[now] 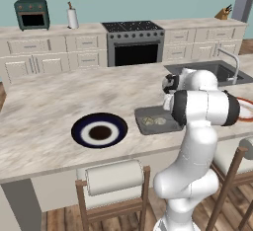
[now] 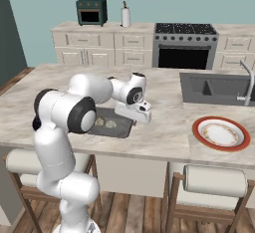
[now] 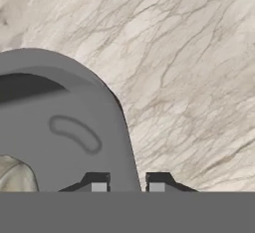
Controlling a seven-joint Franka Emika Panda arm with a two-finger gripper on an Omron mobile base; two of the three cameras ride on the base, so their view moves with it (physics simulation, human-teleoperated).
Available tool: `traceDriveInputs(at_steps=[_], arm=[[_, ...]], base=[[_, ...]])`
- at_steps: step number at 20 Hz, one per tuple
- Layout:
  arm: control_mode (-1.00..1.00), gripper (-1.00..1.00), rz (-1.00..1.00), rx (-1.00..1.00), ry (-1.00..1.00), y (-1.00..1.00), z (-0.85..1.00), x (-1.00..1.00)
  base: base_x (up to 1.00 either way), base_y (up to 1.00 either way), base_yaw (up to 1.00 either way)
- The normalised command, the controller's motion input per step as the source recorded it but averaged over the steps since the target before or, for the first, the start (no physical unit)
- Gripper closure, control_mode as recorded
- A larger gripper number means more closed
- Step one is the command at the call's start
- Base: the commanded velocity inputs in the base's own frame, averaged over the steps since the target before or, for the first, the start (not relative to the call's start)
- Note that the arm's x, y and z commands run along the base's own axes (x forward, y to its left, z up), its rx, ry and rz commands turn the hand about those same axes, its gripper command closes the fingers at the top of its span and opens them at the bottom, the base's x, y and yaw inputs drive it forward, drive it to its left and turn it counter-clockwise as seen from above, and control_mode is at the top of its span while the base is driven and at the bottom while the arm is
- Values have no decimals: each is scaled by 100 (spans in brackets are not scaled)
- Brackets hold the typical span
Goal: Place two dumplings into each of the tupperware containers and then place the containers in the fridge.
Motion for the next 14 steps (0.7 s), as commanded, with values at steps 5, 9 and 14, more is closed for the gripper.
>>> traceDriveInputs(at_steps=[5, 9, 14], arm=[[-100, 100, -26, 0, 11, 18, 98, -61], [-100, 100, -57, -2, 12, 17, 61, -82], [-100, 100, -69, -9, 5, 17, 20, -72]], base=[[0, 0, 0], [0, 0, 0], [0, 0, 0]])
